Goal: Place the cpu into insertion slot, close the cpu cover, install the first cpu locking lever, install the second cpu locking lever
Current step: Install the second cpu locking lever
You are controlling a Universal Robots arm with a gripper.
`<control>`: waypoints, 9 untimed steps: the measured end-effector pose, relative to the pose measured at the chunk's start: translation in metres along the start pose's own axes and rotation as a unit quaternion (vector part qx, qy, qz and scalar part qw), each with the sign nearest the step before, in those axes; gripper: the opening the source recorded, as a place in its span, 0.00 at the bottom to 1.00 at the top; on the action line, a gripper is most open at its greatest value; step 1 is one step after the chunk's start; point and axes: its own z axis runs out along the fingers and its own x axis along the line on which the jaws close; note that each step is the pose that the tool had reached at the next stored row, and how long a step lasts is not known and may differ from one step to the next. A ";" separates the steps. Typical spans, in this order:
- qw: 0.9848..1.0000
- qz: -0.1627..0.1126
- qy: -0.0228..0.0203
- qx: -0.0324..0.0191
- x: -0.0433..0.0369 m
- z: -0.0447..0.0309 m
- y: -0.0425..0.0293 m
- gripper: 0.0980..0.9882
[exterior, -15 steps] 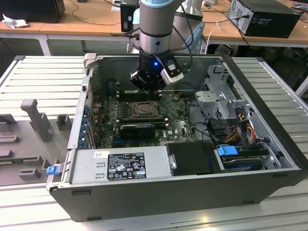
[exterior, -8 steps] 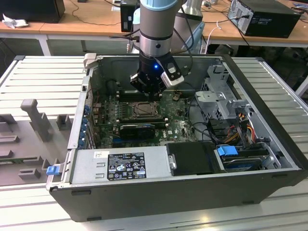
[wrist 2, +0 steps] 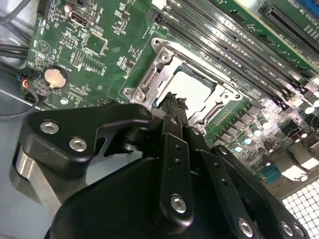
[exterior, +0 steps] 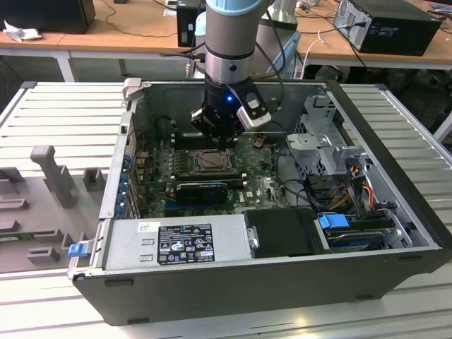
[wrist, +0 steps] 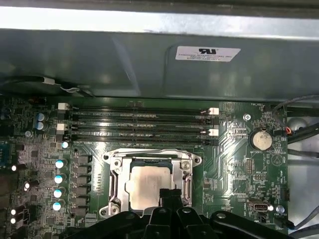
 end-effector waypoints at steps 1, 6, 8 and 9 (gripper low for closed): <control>1.000 0.000 0.000 0.000 0.0000 -0.0001 -0.0016 0.01; 1.000 0.000 0.000 0.000 0.0002 -0.0003 -0.0086 0.01; 1.000 0.000 0.002 0.000 0.0003 -0.0005 -0.0139 0.01; 1.000 0.000 0.003 0.000 0.0003 -0.0004 -0.0149 0.01</control>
